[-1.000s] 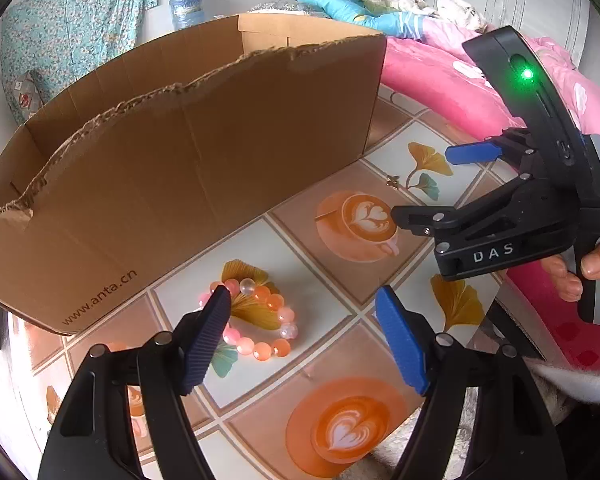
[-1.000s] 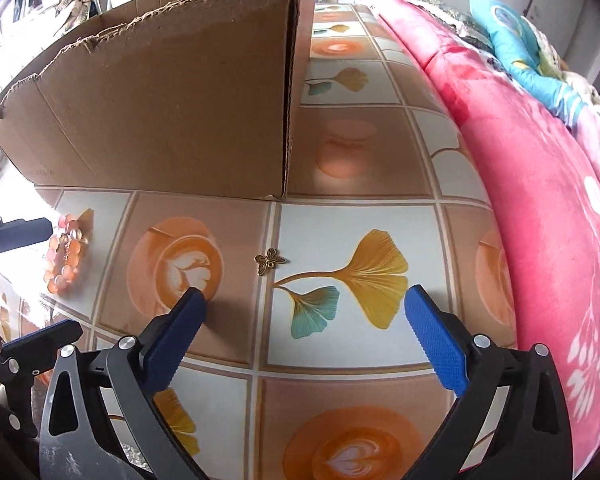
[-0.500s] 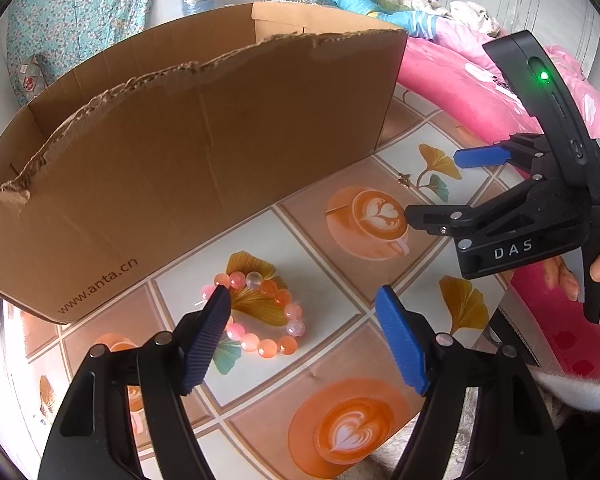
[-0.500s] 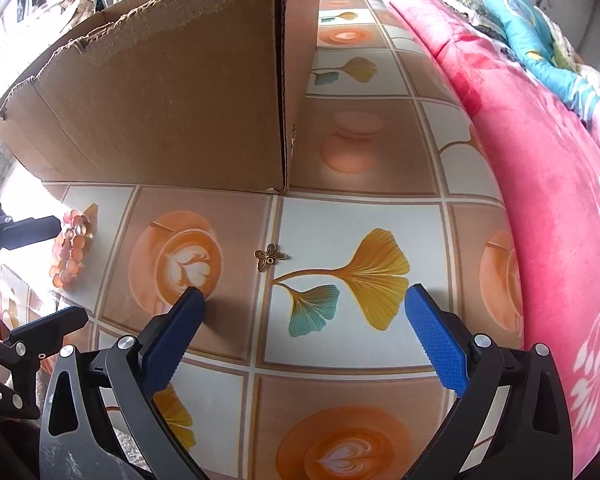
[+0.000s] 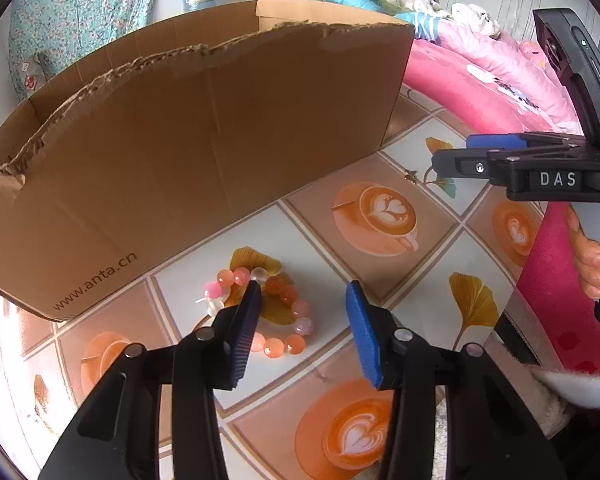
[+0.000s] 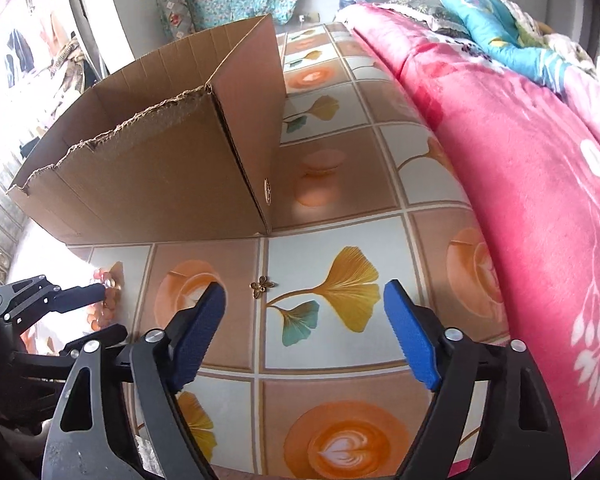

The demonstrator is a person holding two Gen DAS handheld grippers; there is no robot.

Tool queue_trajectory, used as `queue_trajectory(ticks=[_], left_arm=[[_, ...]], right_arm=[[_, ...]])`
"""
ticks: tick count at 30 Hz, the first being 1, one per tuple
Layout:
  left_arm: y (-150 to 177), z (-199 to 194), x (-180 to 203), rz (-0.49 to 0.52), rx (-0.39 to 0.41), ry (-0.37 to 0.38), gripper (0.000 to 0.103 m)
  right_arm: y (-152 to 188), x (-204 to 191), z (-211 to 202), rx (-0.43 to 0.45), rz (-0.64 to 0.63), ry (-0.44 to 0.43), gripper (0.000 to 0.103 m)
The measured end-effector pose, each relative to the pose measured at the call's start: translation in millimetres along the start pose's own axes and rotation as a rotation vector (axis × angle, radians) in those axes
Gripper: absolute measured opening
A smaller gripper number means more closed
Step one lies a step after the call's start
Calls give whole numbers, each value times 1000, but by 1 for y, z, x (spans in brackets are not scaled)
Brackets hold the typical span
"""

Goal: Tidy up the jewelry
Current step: 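Move the right gripper to the gold butterfly charm while the left gripper approaches the bracelet, then grasp the pink-orange bracelet with the left gripper while the right gripper grasps the butterfly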

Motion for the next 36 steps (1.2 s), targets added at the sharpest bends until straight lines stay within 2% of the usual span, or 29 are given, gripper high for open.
queue_trajectory(ticks=[2,4,7,11,25,28,36], left_arm=[[1,0,-1,10,6,-20,34],[2,-2,-3,6,10,-27,31],[2,-1,-7,-3,11,-41,23],[4,-3,-14,-19,12,-51,23],[5,-4,-18,-22,17,-52,23],[5,-3,-17,-20,18,-54,23],[5,-4,-18,-21,18,-53,23]], right_arm=[[2,-6,1,-3,-27,-20,56],[4,-15,4,-2,-57,-31,53],[3,-21,10,-9,-95,-37,41],[0,-24,18,-12,-141,-45,32],[-5,-29,29,-26,-281,-60,16],[-7,-29,30,-32,-281,-69,10],[-10,-26,31,-43,-233,-108,10]])
Point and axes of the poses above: each gripper's, at about its wrist camera, not at the fingertips, and z roughly the way its jaws point, x to its right, y to its underside, the point moved 1 cm from there along z, roughly the way its jaws point, and after that the axes turned 2 degrees about z, right-handed, at the moved point
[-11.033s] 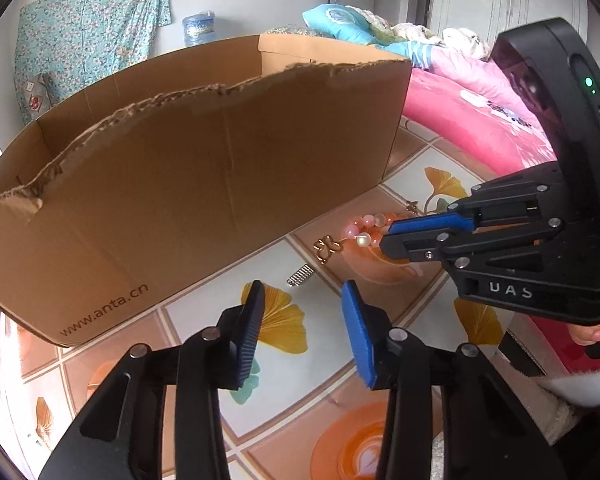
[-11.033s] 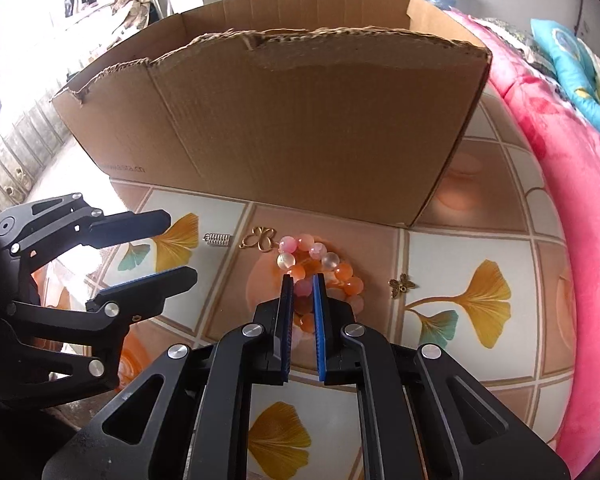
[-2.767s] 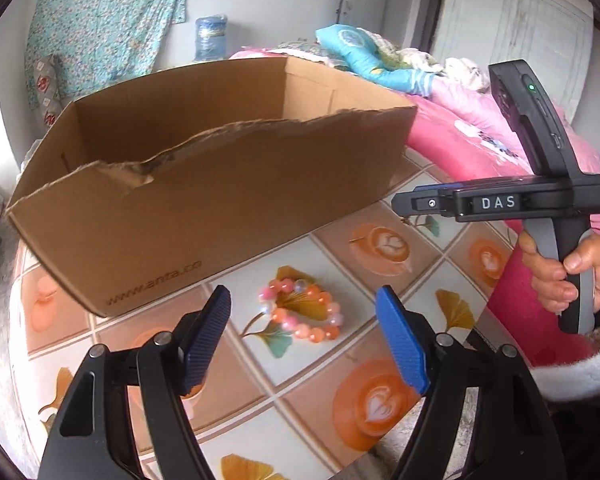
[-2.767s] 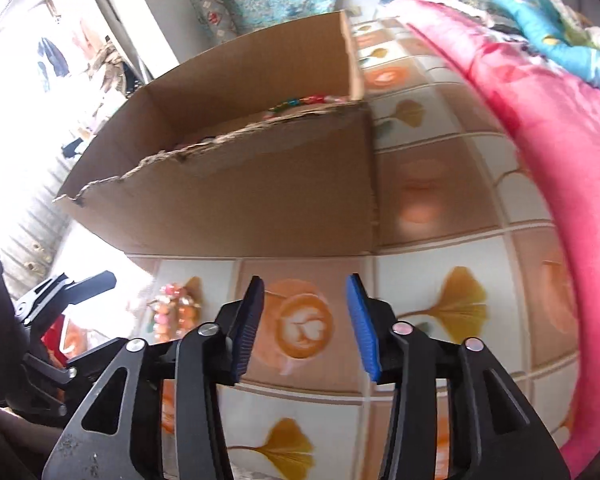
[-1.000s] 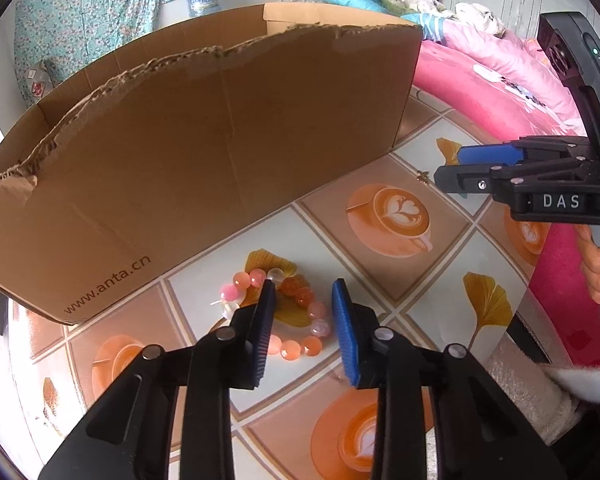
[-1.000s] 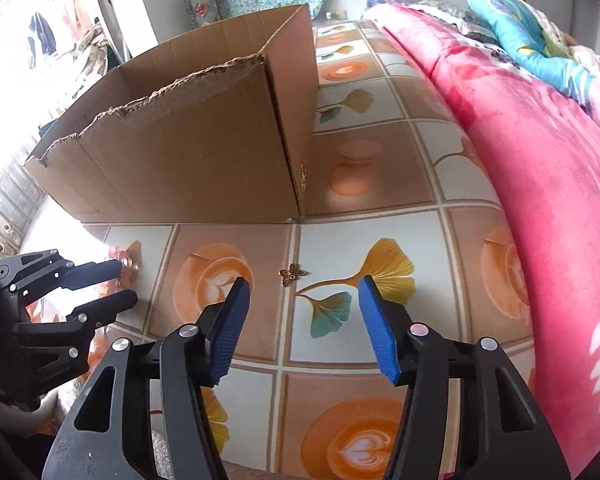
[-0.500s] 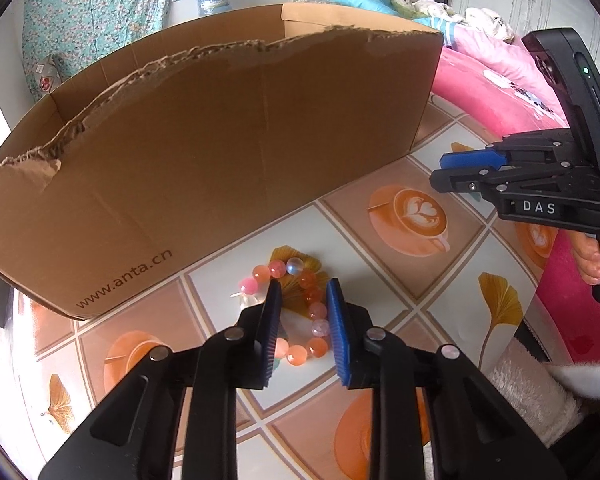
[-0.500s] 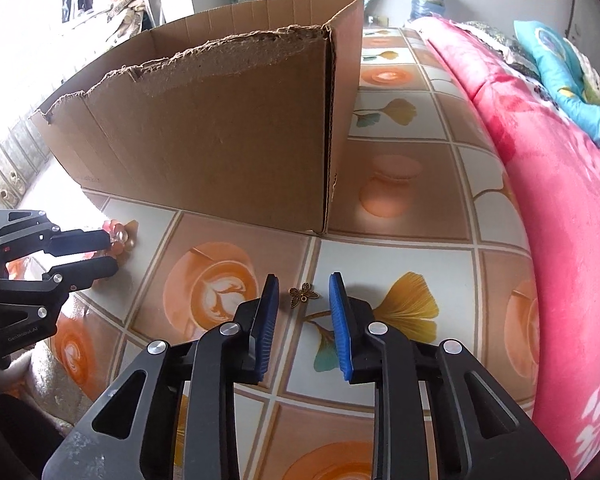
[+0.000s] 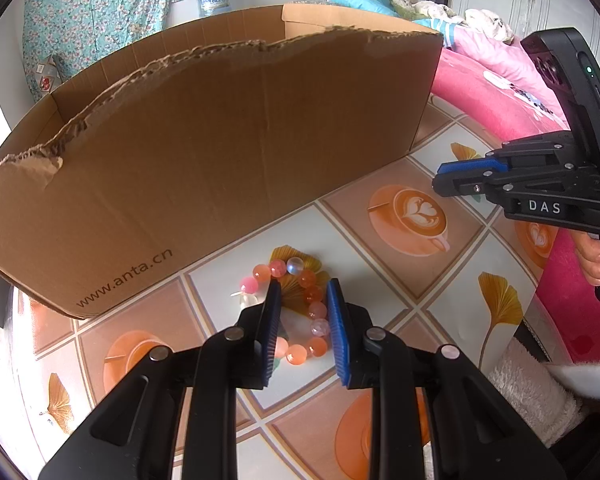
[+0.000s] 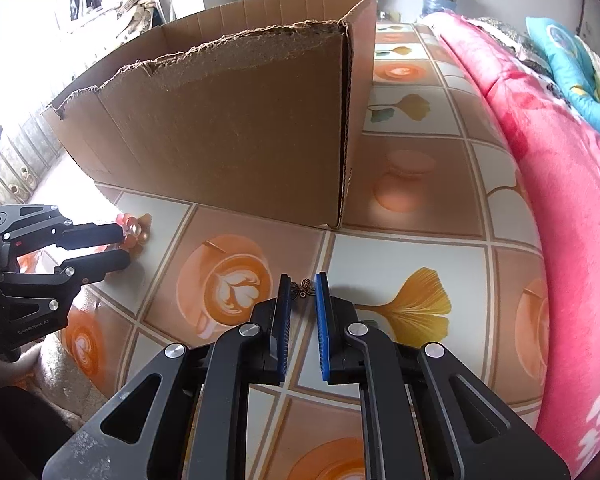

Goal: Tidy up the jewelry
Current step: 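Grasp the pink-orange bracelet with the left gripper while the right gripper grasps the butterfly, then lift and carry the bracelet and butterfly charm over the box with both grippers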

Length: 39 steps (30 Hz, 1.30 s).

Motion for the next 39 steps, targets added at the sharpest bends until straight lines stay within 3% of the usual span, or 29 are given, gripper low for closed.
queue_trajectory(ticks=[12,16,27,39], left_arm=[[-1,-1,-1,-5,2,1,22],[-1,-2,-3,-19,8,5,13],[3,-7,-8,-45,6,75,13],[-3,-1,-5,-1,4,38,15]], right_arm=[[0,-3,-16,42,120,-138,10],[-3,6,-19,60,203,-207,10],[2,-8,-11,43,201,-154,10],[6,-27,-7,41,122,-95,10]])
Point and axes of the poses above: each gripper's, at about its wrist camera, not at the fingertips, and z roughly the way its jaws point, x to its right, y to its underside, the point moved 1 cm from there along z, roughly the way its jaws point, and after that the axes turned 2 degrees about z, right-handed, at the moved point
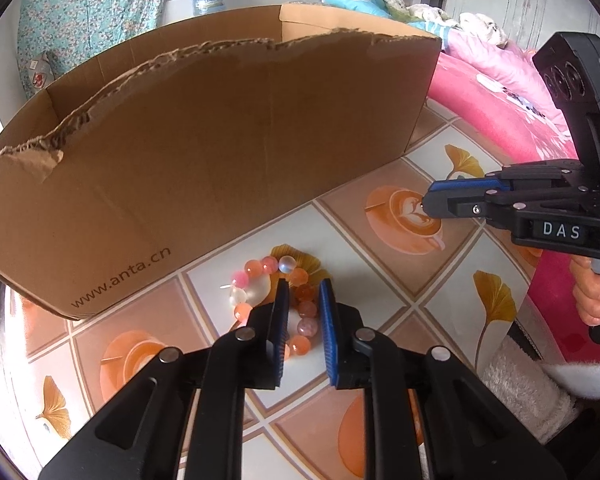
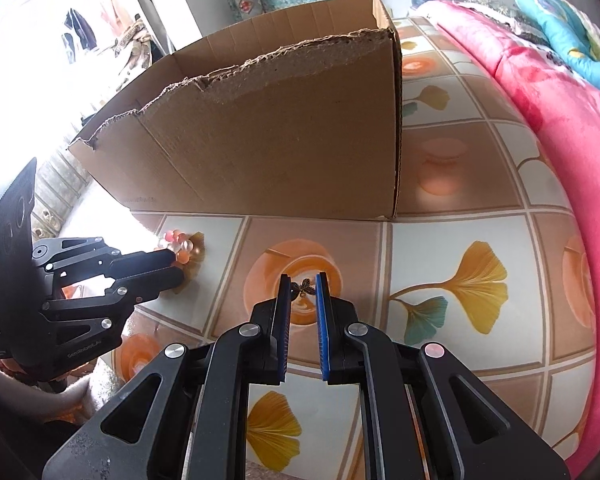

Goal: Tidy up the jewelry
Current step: 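Lift and carry the bracelet and butterfly charm over the box with both grippers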

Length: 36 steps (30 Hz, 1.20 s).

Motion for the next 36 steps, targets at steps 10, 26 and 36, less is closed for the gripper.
queue_trajectory(ticks=[10,26,36], left_arm=[[-3,-16,-9,-55,58,48,9],[-51,-132,-70,-285,354,413,9],[-99,-112,-106,-167,235,80,9]], right_arm=[[-8,-9,-15,39,14,-39,10],[-64,-32,-80,250,4,-211,10],[-107,-14,-70,268,24,-180,10]])
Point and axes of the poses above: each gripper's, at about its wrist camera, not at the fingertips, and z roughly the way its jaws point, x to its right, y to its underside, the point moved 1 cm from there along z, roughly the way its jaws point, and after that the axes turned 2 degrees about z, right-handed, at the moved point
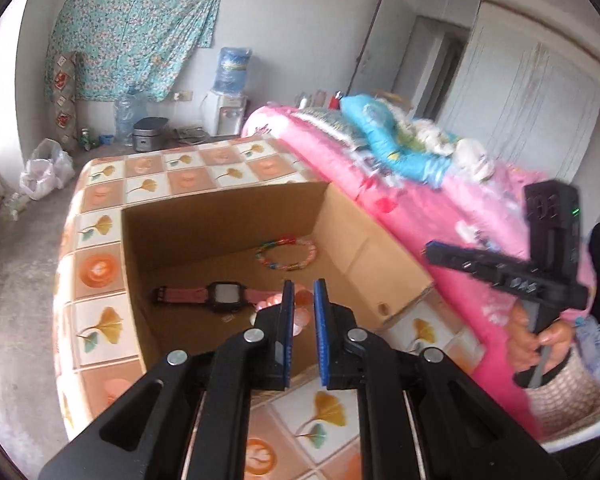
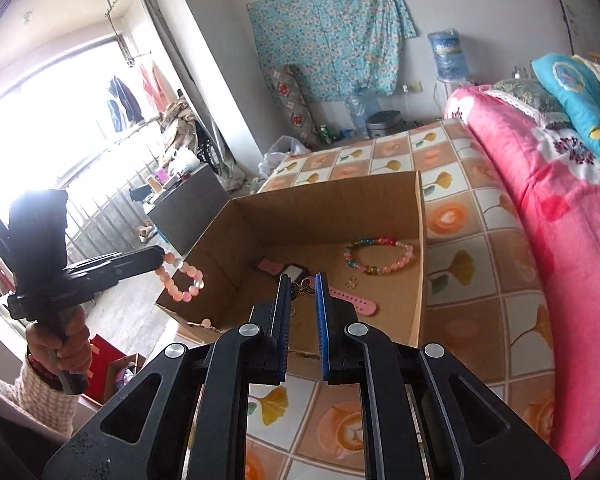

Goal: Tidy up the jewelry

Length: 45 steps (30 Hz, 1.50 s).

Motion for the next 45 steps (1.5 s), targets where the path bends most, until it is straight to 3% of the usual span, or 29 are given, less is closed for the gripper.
queue_trajectory(ticks=[7,11,22,24,28,32,37,45], left_arm=[[8,61,-32,91,-215,-187,10],[12,75,-36,122,-263,-234,10],[7,59,-38,51,-199,-217,11],[7,51,-39,23,-172,-200,17],[9,35,-44,-32,-114,-209,38],[13,18,-47,-66,-61,-215,51],[19,7,-58,-132,-19,-211,58],[40,8,-72,-262,-32,-145,65]], right_arm=[[0,8,9,-14,32,2,10],[-2,14,11,-28,42,6,10],[-15,25,31,-117,-3,39,10],[-19,27,36,-137,-25,53,10],[-26,32,45,-185,-46,73,14],[-31,35,43,-179,-63,97,17],[-34,40,34,-147,-37,104,22],[-19,56,20,-124,82,121,28]])
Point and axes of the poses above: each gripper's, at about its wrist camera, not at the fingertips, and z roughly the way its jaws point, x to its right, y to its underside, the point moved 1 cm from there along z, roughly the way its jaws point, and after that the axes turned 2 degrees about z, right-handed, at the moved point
